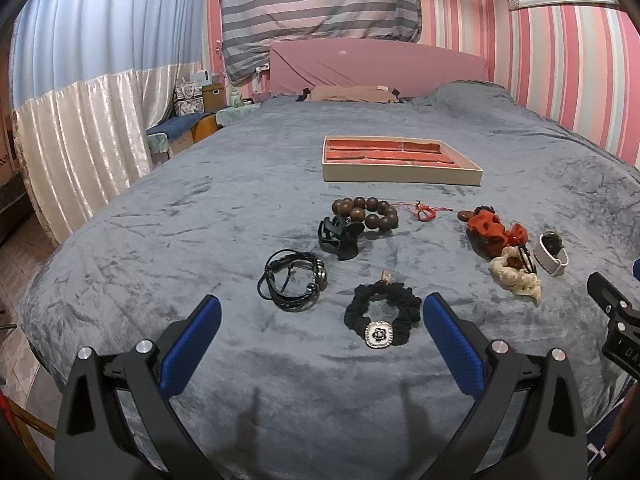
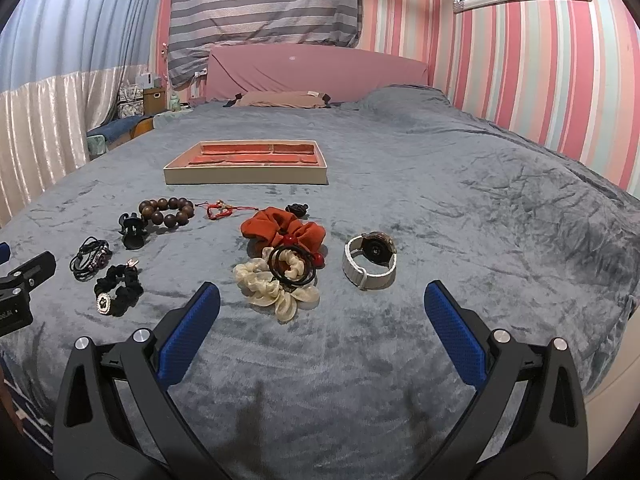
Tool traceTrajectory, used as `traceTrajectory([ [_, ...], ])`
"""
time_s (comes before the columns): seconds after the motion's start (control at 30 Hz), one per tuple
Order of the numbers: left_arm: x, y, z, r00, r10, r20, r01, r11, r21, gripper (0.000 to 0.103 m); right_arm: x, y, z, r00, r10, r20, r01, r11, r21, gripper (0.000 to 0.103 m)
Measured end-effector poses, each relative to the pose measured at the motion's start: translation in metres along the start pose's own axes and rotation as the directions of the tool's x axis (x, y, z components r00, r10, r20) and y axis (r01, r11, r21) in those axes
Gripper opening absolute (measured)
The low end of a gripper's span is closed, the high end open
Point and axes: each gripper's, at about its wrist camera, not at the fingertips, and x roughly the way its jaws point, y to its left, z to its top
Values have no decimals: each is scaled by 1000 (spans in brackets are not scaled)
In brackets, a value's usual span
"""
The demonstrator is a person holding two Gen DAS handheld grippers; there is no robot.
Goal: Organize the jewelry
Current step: 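Grasp the black braided bracelet with the left tool while the right tool grasps the cream scrunchie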
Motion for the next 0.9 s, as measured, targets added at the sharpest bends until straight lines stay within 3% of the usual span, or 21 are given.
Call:
traceTrajectory([
  [0.2,11,12,4,1000,12,-4,-12,1000,-5,99,12,4,6,999,-38,2,38,999,-13,99],
  [0.5,36,38,14,1000,-15,-23,14,1000,-24,99,31,15,15,1000,-16,7,16,999,-34,99],
  [0.73,60,33,20,998,-39,-44,39,999,11,99,57,24,26,1000,-4,-1,4,999,-48,99],
  [0.9,78,28,25,997,-50,-67,52,998,31,99,83,29,30,999,22,-49,-25,998,-56,78],
])
